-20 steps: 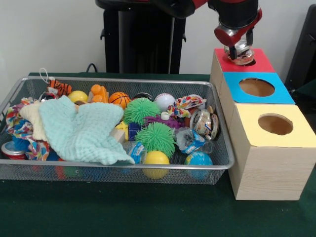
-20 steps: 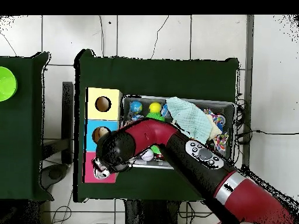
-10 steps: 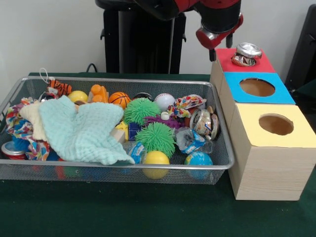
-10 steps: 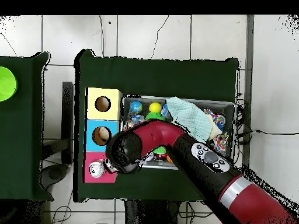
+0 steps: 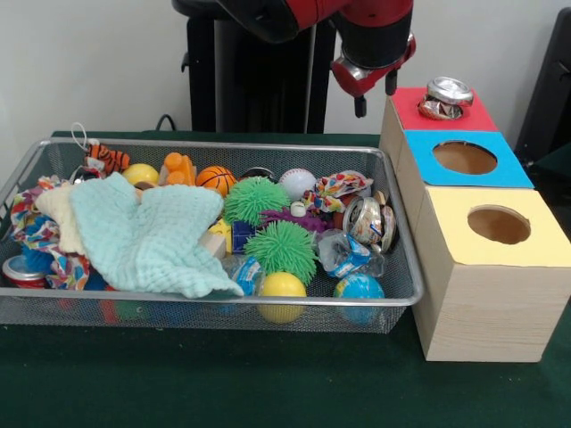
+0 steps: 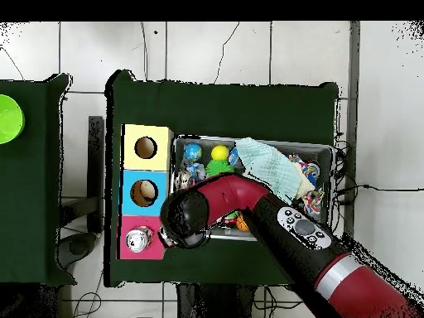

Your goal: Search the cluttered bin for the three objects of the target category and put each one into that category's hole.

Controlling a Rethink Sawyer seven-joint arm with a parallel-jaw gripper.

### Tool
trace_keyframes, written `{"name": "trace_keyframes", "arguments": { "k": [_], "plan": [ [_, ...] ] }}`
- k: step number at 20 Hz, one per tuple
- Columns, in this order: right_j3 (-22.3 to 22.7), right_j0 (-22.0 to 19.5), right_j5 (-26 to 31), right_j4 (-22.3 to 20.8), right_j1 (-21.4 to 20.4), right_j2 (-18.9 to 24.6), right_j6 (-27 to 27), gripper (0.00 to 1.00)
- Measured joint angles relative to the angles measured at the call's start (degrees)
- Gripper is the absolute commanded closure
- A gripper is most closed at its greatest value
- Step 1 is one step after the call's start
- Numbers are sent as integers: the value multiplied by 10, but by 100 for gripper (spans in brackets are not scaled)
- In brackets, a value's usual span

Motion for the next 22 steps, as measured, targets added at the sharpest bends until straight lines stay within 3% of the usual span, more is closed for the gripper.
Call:
{"name": "trace_keyframes", "arguments": {
  "k": [15,22],
  "plan": [
    [12,-8,6,49,3,12,0,0],
    [13,-8,5,58,25,29,0,0]
  ]
}}
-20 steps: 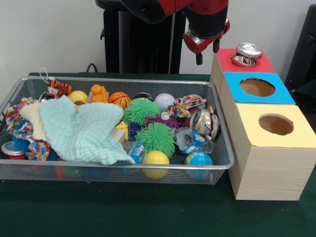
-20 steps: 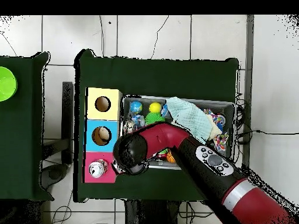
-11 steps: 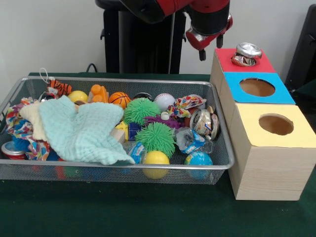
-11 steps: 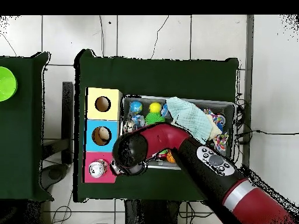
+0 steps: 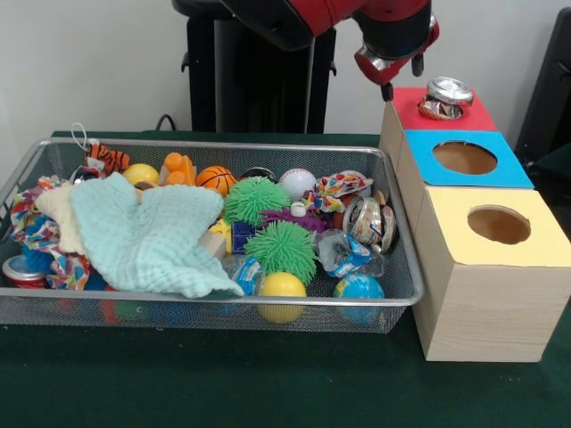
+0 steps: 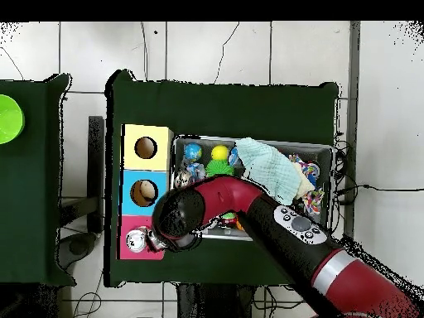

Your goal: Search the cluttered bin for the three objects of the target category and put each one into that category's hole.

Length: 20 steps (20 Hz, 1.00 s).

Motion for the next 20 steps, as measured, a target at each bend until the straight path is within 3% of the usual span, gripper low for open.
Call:
{"name": "trace_keyframes", "arguments": {
  "k": [7,20],
  "plan": [
    [1,0,-34,0,43,13,0,0],
    [12,-19,-51,1,60,25,0,0]
  ]
}}
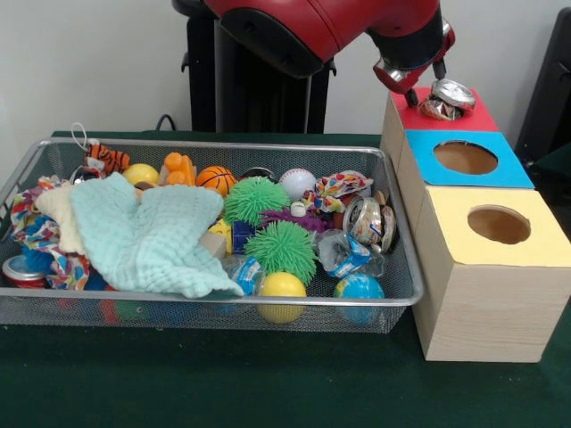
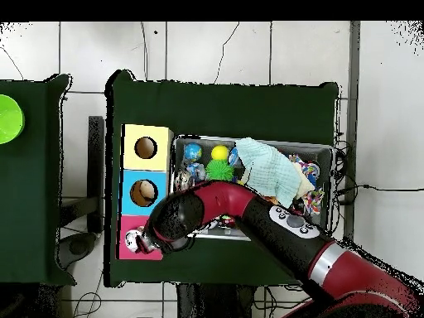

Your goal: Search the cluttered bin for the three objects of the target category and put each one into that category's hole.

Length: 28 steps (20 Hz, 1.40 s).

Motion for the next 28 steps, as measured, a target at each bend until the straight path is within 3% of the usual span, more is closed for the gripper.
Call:
{"name": "trace_keyframes", "arguments": {
  "k": [28],
  "plan": [
    [22,-21,-45,-1,20,16,0,0]
  ]
}}
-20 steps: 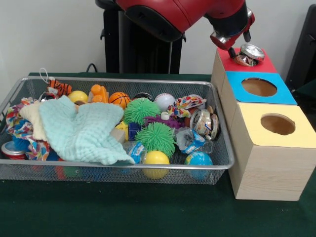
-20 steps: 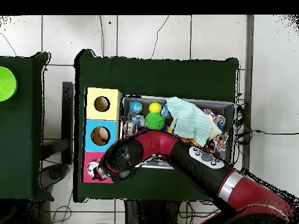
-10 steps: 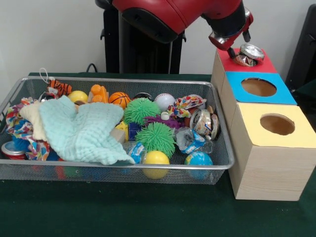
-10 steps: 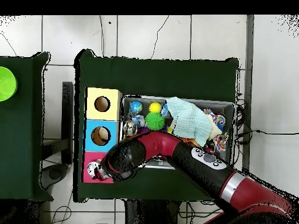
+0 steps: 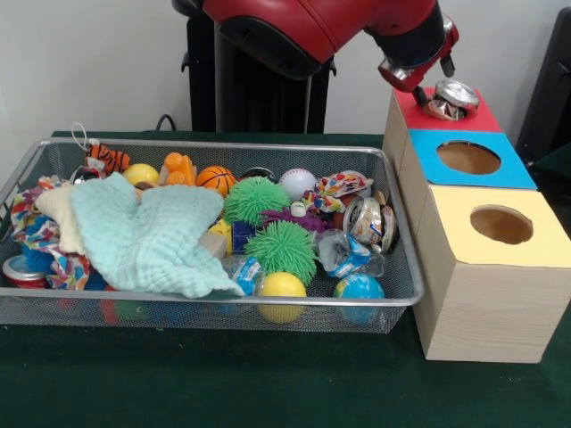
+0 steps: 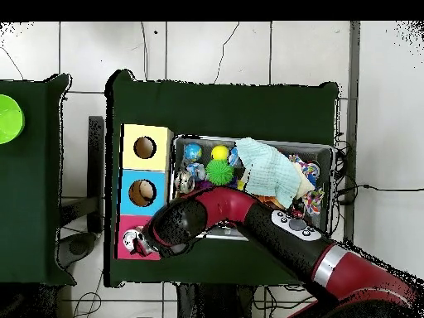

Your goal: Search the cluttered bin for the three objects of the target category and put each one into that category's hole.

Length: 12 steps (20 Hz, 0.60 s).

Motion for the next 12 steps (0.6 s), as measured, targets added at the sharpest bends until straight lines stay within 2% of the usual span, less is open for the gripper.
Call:
{"name": "trace_keyframes", "arguments": {
  "k": [7,12],
  "plan": [
    [0,2,-2,1,-2,-3,2,0],
    [0,25,-7,3,-26,-17,22,0]
  ]
}}
